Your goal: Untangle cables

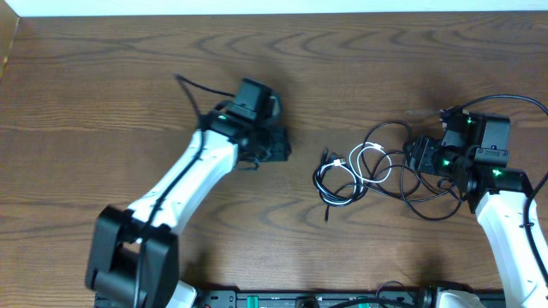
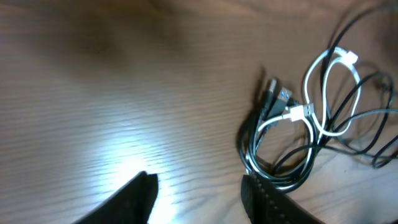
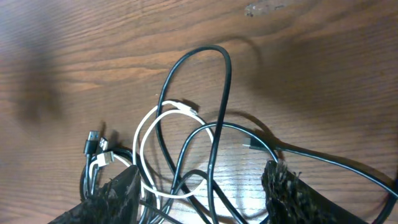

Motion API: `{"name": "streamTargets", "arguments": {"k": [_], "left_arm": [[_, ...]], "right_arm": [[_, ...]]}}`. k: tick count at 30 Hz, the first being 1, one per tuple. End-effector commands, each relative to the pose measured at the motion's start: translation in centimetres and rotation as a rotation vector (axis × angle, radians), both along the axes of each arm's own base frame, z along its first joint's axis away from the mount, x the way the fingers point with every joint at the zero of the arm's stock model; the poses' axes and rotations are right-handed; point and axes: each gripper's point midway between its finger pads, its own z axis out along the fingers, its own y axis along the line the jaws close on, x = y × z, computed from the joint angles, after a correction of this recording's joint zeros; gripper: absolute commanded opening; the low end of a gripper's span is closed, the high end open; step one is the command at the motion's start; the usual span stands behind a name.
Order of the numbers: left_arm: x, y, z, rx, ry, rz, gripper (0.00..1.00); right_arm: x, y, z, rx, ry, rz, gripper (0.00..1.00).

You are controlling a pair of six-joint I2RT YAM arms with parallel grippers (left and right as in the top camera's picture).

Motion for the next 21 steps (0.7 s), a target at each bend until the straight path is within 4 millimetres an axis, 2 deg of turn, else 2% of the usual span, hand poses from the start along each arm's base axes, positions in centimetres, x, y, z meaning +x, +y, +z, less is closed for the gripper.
{"name": "streamTargets", "arguments": {"k": [1,7,10,16,21], "left_arm": [[-0.3,-2.9,-1.3,-0.012,-0.002,-0.084,0.42],[-0.8,-5.7,-4.0,-0.012,0.017,-0.129,0.41],[-1.2,-6.3,-5.2,-0.01,0.059,-0.097,0.38],[-2.9,-7.2,-8.0,0.023,0.143,-0.089,0.37],[-3.9,-8.0,-8.7,0.03,0.184,-0.061,0.37]], "right_arm": [[0.2,-0.1,0.5,-0.023,-0.015,0.011,0.6],[0.2,0.0,0.5,-0.023,-0.013,0.011,0.6],[0.2,0.0,0.5,-0.023,-0.013,0.011,0.6],[0.2,-0.1,0.5,-0.023,-0.013,0.011,0.6],[0.2,0.0,0.5,-0.023,-0.013,0.011,0.6]]}}
